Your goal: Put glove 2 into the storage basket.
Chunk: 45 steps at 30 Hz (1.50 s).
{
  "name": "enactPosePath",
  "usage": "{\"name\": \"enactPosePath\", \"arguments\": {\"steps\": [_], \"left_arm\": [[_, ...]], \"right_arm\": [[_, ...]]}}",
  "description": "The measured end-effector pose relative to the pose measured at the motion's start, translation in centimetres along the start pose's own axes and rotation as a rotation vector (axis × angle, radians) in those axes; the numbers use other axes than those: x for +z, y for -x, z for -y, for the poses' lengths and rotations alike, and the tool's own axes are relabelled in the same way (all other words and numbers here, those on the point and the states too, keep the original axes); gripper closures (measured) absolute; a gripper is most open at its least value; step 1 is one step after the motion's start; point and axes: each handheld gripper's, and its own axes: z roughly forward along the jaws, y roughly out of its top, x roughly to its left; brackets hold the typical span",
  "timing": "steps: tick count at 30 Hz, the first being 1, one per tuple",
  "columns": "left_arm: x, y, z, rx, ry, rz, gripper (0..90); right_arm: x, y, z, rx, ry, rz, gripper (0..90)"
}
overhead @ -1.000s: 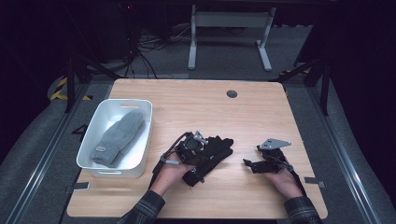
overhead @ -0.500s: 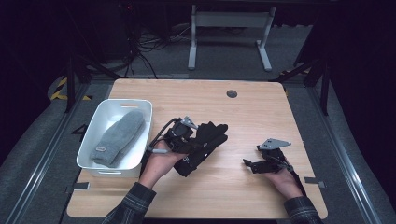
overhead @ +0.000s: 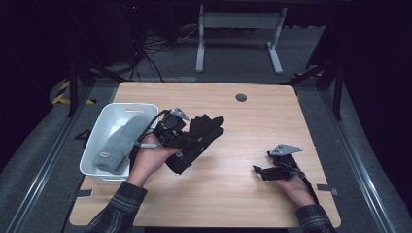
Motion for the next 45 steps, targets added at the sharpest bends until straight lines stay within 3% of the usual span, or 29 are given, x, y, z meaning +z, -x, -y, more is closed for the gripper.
{"name": "enactPosePath", "arguments": {"steps": [16, 30, 38, 45], "left_arm": [[-4.3, -3.9, 2.0, -0.08, 0.008, -0.1, 71.0], [-8.4, -7.6, 5.8, -0.167, 0.017, -0.172, 71.0], [-9.6, -10.0, 8.2, -0.219, -0.006, -0.217, 70.9], [-9.7, -12.1, 10.2, -0.265, -0.01, -0.204, 70.7]], "right_arm": [[0.0, 0.0, 0.0, 0.0, 0.0, -0.001, 15.5], [0.0, 0.0, 0.0, 0.0, 0.0, -0.002, 15.4], [0.0, 0.0, 0.0, 0.0, -0.001, 0.0, 15.4], [0.0, 0.0, 0.0, 0.0, -0.001, 0.0, 15.3]]}}
